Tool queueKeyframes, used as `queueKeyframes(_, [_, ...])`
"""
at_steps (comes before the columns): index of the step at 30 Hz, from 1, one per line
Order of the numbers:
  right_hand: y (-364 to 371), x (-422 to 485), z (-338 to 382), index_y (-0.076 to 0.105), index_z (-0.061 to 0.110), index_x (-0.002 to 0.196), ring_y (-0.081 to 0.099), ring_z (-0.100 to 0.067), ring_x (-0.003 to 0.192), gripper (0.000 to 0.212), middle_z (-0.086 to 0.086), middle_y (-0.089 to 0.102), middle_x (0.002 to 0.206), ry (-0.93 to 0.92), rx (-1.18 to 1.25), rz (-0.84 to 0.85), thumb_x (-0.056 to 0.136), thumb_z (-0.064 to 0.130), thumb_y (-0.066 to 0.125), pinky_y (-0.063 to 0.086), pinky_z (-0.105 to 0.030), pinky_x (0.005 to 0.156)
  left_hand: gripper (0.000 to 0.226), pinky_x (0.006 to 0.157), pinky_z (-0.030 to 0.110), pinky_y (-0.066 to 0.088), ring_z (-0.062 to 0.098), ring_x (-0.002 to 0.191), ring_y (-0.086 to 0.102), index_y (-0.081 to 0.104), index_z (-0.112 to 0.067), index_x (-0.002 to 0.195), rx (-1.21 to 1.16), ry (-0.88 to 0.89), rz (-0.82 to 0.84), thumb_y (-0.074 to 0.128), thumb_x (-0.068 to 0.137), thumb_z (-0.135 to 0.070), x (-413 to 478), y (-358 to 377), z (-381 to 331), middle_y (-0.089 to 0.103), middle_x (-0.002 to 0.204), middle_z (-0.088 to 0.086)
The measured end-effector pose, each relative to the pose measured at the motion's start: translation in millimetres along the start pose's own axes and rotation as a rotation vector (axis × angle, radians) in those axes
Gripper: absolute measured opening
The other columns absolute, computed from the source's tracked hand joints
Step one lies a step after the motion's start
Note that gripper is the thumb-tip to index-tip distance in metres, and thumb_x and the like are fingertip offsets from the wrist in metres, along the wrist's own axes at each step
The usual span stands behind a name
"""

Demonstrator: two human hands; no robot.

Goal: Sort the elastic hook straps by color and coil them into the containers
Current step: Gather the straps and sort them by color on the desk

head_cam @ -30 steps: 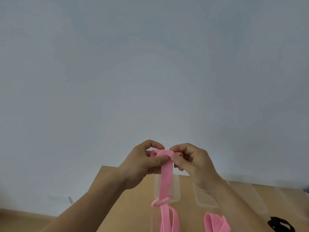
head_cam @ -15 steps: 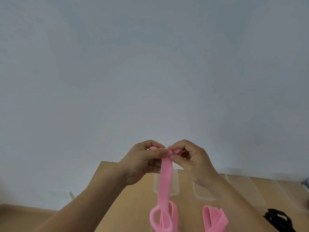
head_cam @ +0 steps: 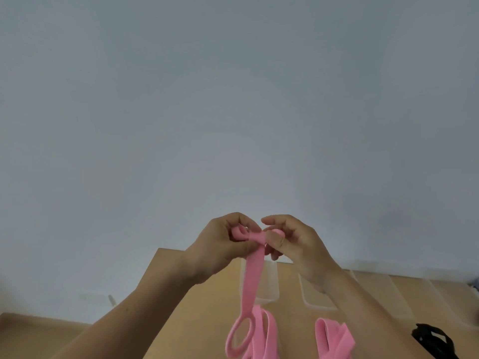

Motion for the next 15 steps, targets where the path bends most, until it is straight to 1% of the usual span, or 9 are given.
queueKeyframes(1, [0, 1, 0, 0.069, 0.016, 0.106, 0.068, -0.022, 0.072, 0.018, -0.005, 0.072, 0.083, 0.015, -0.018, -0.003, 0.09, 0.023, 0.07, 0.054, -0.029, 0.066, 0.017, 0.079, 0.04, 0.058, 0.031, 0.088, 0.071, 0.065, 0.0, 0.1, 0.035, 0.029, -0.019, 0.069, 0.085, 0.007, 0, -1, -1, 0.068, 0.097, 0.024])
queueKeyframes(3, [1, 1, 0, 0.071, 0.014, 0.1, 0.067, -0.022, 0.066, 0.016, -0.007, 0.072, 0.08, 0.022, -0.037, 0.0, 0.088, 0.025, 0.071, 0.053, -0.029, 0.06, 0.019, 0.082, 0.043, 0.059, 0.034, 0.09, 0.07, 0.065, -0.001, 0.102, 0.044, 0.053, -0.049, 0.069, 0.086, 0.007, -2, -3, -1, 0.068, 0.098, 0.023])
queueKeyframes(6, [-1, 1, 0, 0.071, 0.016, 0.097, 0.066, -0.017, 0.062, 0.009, 0.001, 0.072, 0.079, -0.018, -0.091, -0.056, 0.088, 0.017, 0.073, 0.052, -0.025, 0.058, 0.03, 0.078, 0.042, 0.06, 0.035, 0.091, 0.073, 0.058, -0.005, 0.114, -0.045, -0.001, -0.047, 0.071, 0.087, 0.001, -4, -1, 5, 0.072, 0.099, 0.02])
queueKeyframes(8, [-2, 1, 1, 0.07, 0.021, 0.095, 0.067, -0.014, 0.062, 0.01, 0.007, 0.071, 0.08, -0.04, -0.126, -0.096, 0.087, 0.017, 0.074, 0.053, -0.023, 0.059, 0.03, 0.074, 0.043, 0.06, 0.036, 0.091, 0.073, 0.055, 0.0, 0.116, -0.09, -0.036, -0.019, 0.07, 0.089, -0.003, -5, 1, 7, 0.073, 0.099, 0.022])
queueKeyframes(10, [-1, 0, 3, 0.07, 0.026, 0.094, 0.069, -0.013, 0.065, 0.011, 0.011, 0.071, 0.084, -0.071, -0.17, -0.101, 0.086, 0.018, 0.074, 0.055, -0.022, 0.062, 0.03, 0.074, 0.044, 0.06, 0.036, 0.092, 0.073, 0.055, 0.004, 0.114, -0.112, -0.06, 0.007, 0.069, 0.09, -0.005, -5, 1, 9, 0.073, 0.099, 0.022])
queueKeyframes(12, [1, -1, 5, 0.069, 0.028, 0.095, 0.069, -0.013, 0.072, 0.015, 0.012, 0.071, 0.088, -0.119, -0.235, -0.09, 0.087, 0.016, 0.074, 0.057, -0.025, 0.07, 0.03, 0.073, 0.041, 0.059, 0.037, 0.094, 0.072, 0.058, 0.004, 0.113, -0.135, -0.097, 0.036, 0.071, 0.087, -0.004, -5, 1, 9, 0.072, 0.101, 0.023])
queueKeyframes(13, [2, -2, 7, 0.069, 0.03, 0.095, 0.068, -0.011, 0.075, 0.017, 0.013, 0.071, 0.089, -0.147, -0.274, -0.089, 0.088, 0.015, 0.074, 0.057, -0.024, 0.072, 0.029, 0.073, 0.04, 0.059, 0.037, 0.094, 0.072, 0.06, 0.003, 0.111, -0.141, -0.116, 0.048, 0.072, 0.085, -0.003, -5, 0, 9, 0.072, 0.101, 0.023])
queueKeyframes(15, [4, -4, 10, 0.068, 0.034, 0.094, 0.065, -0.008, 0.078, 0.02, 0.016, 0.07, 0.09, -0.196, -0.36, -0.1, 0.087, 0.016, 0.075, 0.054, -0.021, 0.072, 0.03, 0.073, 0.038, 0.059, 0.037, 0.094, 0.072, 0.063, 0.001, 0.108, -0.152, -0.144, 0.066, 0.075, 0.082, -0.009, -5, 1, 9, 0.073, 0.1, 0.023])
Point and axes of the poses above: each hand's wrist, its own x-axis towards the middle knuckle, its own y-axis out of the palm, z = x × y, the point moved 6 cm from there along x, towards the middle knuckle
